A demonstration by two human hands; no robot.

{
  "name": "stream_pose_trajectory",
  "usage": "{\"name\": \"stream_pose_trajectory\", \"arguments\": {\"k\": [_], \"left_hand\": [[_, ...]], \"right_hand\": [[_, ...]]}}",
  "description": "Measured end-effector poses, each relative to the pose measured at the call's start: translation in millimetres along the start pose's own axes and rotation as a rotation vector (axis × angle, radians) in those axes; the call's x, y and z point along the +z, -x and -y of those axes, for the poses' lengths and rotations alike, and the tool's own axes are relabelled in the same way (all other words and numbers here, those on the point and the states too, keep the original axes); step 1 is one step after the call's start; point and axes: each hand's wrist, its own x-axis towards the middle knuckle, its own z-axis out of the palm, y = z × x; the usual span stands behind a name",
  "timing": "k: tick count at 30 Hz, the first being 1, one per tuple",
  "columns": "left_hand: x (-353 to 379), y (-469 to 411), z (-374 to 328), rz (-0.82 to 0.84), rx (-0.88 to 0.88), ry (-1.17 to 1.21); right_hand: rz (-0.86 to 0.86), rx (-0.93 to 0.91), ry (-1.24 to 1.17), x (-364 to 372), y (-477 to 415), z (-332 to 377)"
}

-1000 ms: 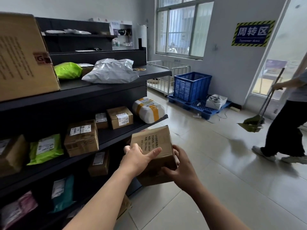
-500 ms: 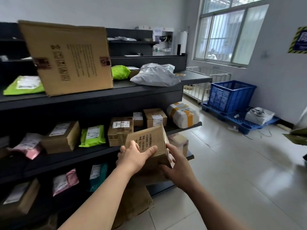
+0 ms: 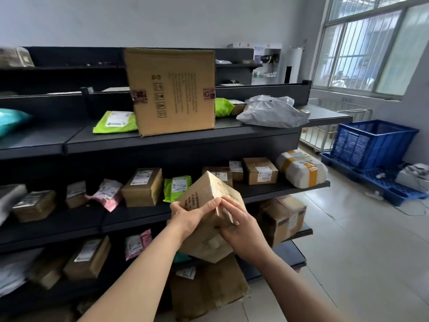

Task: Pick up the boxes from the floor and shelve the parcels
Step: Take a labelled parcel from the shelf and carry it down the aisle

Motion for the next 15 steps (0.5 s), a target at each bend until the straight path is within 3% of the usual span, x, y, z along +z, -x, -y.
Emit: {"name": "stream_pose_trajectory", "arguments": {"k": [8,15], "left_hand": [[-75,4,31,0.042,-0.017,0.192],[-147,11,61,0.061,-0.011,0.313]], "right_hand": [[0.085,0.056,-0.031,52,-19,43],[0.273,0.315,-0.105,83,-42,79]]}}
